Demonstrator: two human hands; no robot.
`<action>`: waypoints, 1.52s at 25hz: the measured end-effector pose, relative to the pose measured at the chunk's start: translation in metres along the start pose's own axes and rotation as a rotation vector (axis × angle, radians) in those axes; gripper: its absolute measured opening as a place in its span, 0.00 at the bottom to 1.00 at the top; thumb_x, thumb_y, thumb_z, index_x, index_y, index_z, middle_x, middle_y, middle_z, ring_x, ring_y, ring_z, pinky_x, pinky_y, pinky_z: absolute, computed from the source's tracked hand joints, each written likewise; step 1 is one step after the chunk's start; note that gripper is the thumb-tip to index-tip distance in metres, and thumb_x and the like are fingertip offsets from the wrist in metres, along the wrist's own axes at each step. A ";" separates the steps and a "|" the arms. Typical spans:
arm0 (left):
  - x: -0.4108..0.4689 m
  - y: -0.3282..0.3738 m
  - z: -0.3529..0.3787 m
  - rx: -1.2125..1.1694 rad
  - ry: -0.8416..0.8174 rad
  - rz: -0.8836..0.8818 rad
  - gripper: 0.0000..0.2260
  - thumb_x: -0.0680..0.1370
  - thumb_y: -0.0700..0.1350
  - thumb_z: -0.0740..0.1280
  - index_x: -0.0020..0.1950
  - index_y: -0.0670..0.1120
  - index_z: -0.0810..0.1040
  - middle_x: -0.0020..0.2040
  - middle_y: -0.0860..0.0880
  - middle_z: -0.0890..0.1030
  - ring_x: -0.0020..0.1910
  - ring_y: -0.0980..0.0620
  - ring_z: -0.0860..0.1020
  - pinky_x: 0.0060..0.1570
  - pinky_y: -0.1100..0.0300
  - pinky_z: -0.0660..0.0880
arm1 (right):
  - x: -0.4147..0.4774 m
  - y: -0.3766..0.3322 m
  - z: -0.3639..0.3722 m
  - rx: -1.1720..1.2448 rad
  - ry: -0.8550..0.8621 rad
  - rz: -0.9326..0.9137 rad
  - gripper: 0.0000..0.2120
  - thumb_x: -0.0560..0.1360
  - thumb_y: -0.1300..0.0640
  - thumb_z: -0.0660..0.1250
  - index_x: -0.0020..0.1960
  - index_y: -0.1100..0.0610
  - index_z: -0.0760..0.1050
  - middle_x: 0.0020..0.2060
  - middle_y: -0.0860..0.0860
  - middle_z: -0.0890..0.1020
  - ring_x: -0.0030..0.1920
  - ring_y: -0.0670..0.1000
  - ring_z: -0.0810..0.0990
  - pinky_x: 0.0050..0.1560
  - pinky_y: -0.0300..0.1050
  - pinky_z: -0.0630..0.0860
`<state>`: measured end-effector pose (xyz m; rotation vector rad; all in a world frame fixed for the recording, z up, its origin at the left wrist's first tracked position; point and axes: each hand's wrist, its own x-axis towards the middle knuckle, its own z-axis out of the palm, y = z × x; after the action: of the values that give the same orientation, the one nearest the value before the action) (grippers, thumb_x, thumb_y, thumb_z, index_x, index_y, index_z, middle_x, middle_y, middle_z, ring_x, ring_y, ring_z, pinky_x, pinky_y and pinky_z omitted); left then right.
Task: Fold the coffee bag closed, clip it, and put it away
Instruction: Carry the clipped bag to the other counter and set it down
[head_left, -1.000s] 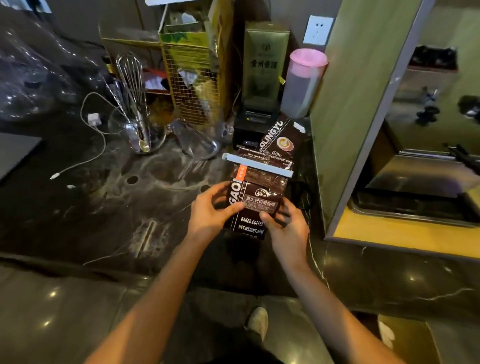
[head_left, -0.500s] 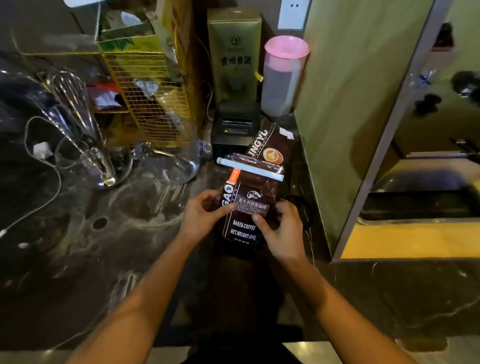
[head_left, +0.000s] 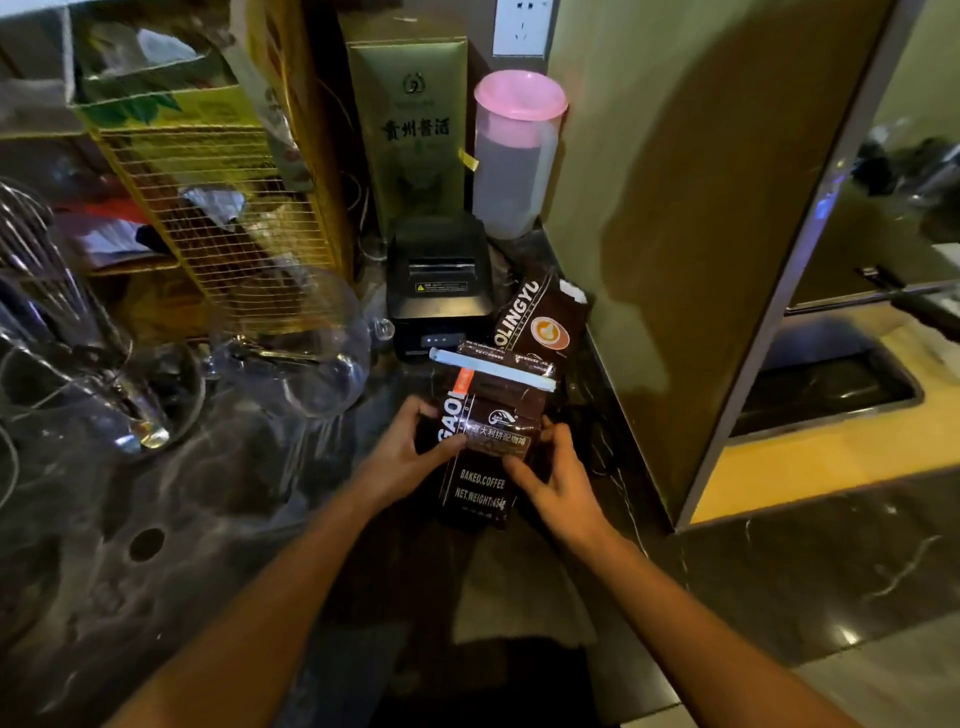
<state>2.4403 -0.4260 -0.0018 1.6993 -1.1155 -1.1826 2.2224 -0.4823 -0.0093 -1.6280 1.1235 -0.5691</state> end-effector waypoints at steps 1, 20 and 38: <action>0.004 0.002 0.000 -0.002 -0.021 -0.006 0.24 0.65 0.67 0.71 0.51 0.56 0.69 0.56 0.49 0.80 0.53 0.50 0.82 0.49 0.45 0.82 | 0.004 0.002 -0.002 0.010 -0.007 0.011 0.21 0.76 0.54 0.69 0.64 0.57 0.64 0.58 0.42 0.75 0.57 0.32 0.76 0.52 0.31 0.77; -0.025 -0.006 0.018 0.174 0.188 0.044 0.19 0.70 0.48 0.76 0.53 0.50 0.68 0.54 0.58 0.79 0.54 0.62 0.77 0.53 0.60 0.77 | 0.004 0.010 -0.014 0.071 -0.129 -0.196 0.19 0.73 0.59 0.73 0.57 0.53 0.65 0.69 0.34 0.71 0.68 0.39 0.73 0.66 0.43 0.75; -0.008 -0.006 0.003 0.280 0.327 0.186 0.31 0.74 0.52 0.71 0.73 0.47 0.61 0.70 0.49 0.66 0.69 0.55 0.67 0.68 0.57 0.67 | 0.063 -0.001 -0.006 0.009 -0.183 -0.312 0.20 0.74 0.52 0.72 0.59 0.42 0.65 0.62 0.51 0.78 0.63 0.44 0.78 0.58 0.39 0.78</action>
<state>2.4372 -0.4171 -0.0058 1.8685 -1.2407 -0.6267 2.2466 -0.5401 -0.0165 -1.8210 0.7375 -0.6087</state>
